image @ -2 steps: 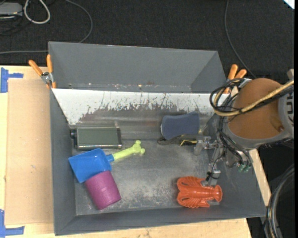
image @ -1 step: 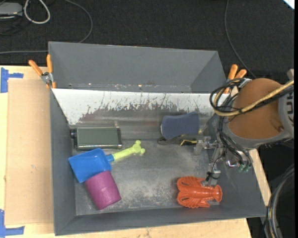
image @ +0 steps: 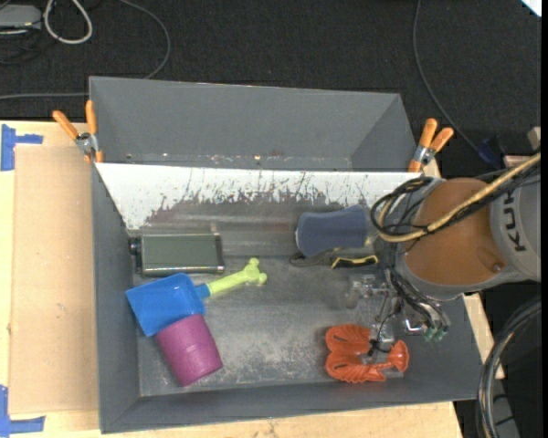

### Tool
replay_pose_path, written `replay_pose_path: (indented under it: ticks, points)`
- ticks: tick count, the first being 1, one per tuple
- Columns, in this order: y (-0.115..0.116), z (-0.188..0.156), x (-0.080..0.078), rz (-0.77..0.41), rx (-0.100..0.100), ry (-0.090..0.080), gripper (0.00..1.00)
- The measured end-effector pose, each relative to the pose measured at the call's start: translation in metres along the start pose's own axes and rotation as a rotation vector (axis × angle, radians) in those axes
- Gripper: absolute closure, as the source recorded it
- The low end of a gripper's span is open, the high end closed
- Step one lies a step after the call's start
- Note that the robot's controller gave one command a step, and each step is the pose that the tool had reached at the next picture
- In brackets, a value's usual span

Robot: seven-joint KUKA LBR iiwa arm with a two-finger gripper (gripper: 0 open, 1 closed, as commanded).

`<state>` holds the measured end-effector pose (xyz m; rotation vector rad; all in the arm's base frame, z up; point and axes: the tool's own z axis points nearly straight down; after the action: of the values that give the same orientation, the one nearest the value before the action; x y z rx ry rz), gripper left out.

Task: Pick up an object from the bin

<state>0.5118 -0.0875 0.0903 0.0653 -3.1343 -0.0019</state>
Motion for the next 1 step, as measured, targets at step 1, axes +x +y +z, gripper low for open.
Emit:
replay_pose_path:
  ticks: [1]
  points:
    - [0.0008, -0.0232, -0.0069, 0.333, 0.0, -0.014, 0.0]
